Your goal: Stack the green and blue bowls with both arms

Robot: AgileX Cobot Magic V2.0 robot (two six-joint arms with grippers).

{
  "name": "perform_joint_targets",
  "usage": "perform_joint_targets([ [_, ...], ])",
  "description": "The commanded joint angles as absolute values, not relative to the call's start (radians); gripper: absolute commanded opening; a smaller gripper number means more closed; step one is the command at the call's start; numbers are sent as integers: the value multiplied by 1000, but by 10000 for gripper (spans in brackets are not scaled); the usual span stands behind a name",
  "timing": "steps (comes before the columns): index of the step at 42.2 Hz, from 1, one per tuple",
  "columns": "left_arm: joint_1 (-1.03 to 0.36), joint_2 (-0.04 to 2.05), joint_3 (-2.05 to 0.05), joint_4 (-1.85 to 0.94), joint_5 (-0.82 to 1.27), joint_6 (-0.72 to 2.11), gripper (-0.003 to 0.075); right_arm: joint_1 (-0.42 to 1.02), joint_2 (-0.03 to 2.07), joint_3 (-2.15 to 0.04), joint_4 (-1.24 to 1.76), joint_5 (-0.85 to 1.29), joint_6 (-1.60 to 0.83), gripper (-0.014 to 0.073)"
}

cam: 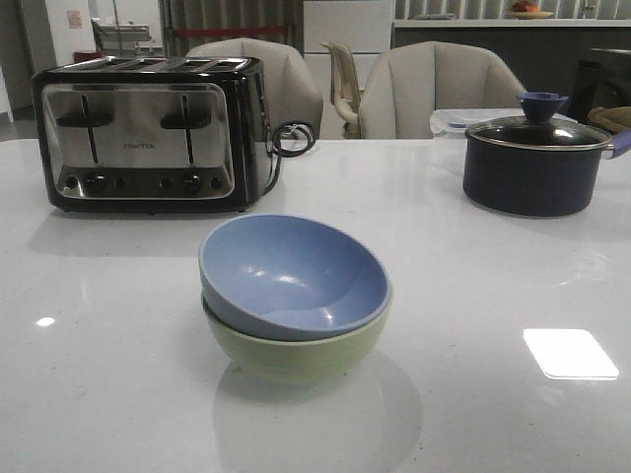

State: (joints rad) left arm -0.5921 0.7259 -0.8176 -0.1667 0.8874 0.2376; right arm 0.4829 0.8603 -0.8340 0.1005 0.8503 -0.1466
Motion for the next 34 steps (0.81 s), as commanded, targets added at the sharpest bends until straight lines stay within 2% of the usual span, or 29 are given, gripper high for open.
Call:
perform_joint_targets([
  [1,-599,685,-823,-71,829,121,583,479,835,-858,73,806,-104,432],
  [6,-599,667,-813,19,829,10,583,479,786,-858,51,838,-64,432],
  [16,-599,667,-813,19,824,10,582,479,699,-806,49,844,-75,431],
  [19,-599,667,-813,19,820,12,564,479,693,-789,45,843,-81,397],
  [22,-599,667,-813,19,818,12,499,479,693,-776,45,843,-81,302],
  [26,-599,667,-813,19,818,12,367,479,693,-770,45,842,-81,173],
  [31,-599,667,-813,19,818,12,223,479,693,-770,45,842,-81,63],
  [34,-599,667,-813,19,818,12,156,479,693,-770,45,842,-81,34],
])
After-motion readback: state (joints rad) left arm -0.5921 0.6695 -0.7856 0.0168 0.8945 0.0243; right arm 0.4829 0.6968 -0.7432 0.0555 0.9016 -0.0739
